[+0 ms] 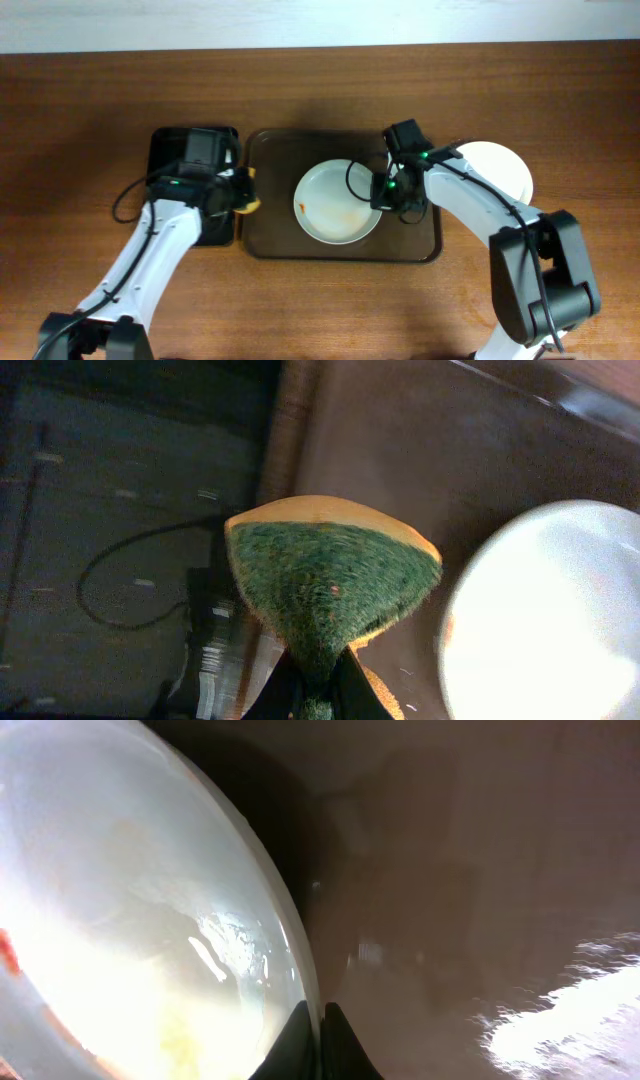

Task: Clean dirty plates on tray and stack at the side
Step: 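Carry the last plate with the right gripper onto the stack at right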

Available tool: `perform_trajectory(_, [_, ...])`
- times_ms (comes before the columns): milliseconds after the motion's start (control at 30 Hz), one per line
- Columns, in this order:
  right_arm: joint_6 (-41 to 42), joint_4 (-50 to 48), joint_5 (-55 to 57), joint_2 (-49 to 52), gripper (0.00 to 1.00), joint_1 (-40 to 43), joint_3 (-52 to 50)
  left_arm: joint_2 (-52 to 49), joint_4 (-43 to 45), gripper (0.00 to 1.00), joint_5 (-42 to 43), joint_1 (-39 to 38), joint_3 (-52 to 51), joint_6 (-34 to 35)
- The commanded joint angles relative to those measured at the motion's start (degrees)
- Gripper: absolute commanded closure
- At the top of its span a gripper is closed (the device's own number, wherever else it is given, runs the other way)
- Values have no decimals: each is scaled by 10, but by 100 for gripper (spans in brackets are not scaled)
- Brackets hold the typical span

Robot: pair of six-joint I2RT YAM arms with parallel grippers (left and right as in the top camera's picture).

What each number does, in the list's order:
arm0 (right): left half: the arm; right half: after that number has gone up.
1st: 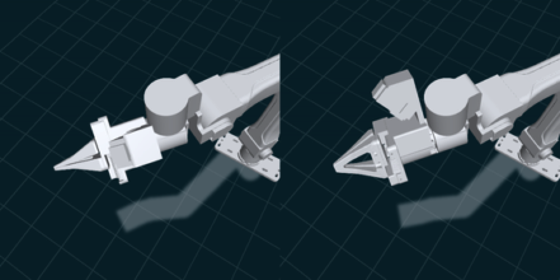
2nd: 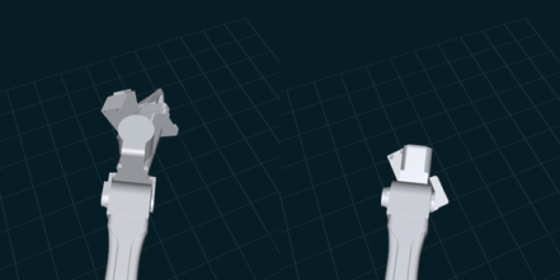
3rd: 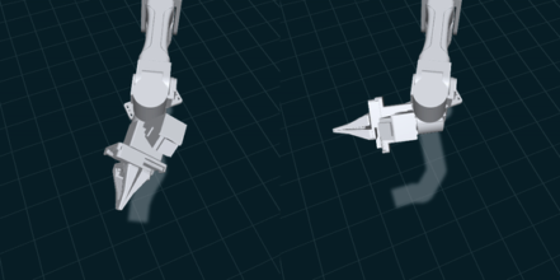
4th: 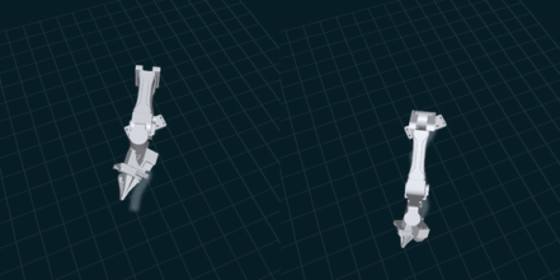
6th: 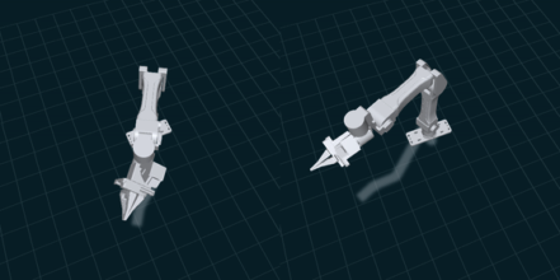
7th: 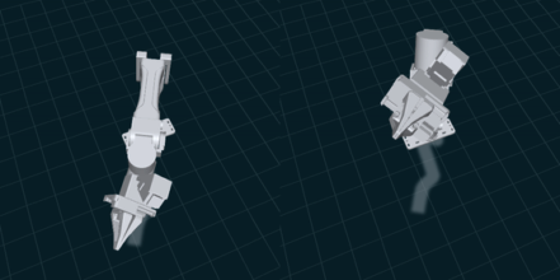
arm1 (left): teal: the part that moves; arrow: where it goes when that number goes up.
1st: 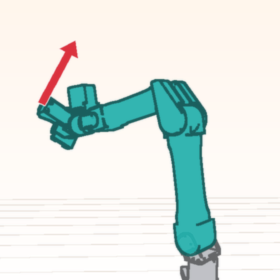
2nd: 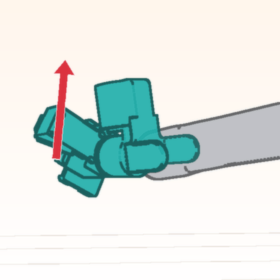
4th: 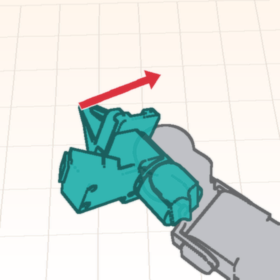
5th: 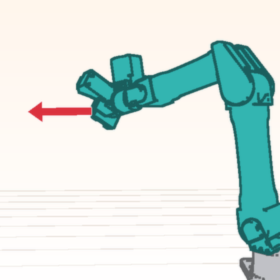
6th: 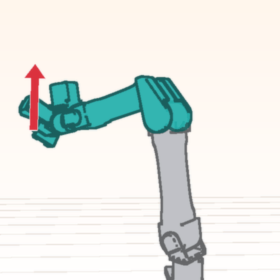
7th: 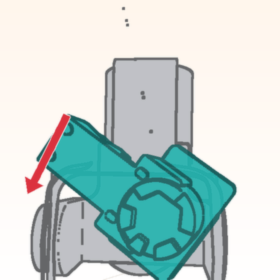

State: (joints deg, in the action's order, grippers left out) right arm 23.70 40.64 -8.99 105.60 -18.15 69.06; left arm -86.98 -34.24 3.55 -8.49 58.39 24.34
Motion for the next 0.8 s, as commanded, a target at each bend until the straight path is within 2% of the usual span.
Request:
perform_trajectory(0, [-54,28,92,-46,96,1,35,9,-8,100,-10,45,6,-22])
perform_trajectory(133, [-57,97,261,-90,96,-26,72,9,-8,100,-10,49,6,-22])
perform_trajectory(200, [-126,113,245,-98,96,-56,73,9,-9,100,-10,49,6,-22])
perform_trajectory(300, [-96,171,261,-97,96,-94,73,9,-9,100,-10,49,6,-22])
perform_trajectory(367, [-67,152,277,-97,96,-98,75,9,-9,100,-10,49,6,-22])
perform_trajectory(500, [-67,103,277,-97,96,-76,118,9,-10,100,-10,49,6,-22])
perform_trajectory(600, [-98,132,282,-97,96,-81,125,9,-10,100,-10,49,6,-22])
perform_trajectory(633, [-96,148,313,-97,96,-85,125,9,-10,100,-10,49,6,-22])
perform_trajectory(667, [-75,163,378,-97,96,-92,125,9,-10,100,-10,49,6,-22])
perform_trajectory(700, [-28,182,496,-98,96,-104,126,9,-10,100,-10,49,6,-22])
perform_trajectory(767, [-7,187,600,-98,96,-122,126,9,-10,100,-10,49,6,-22])
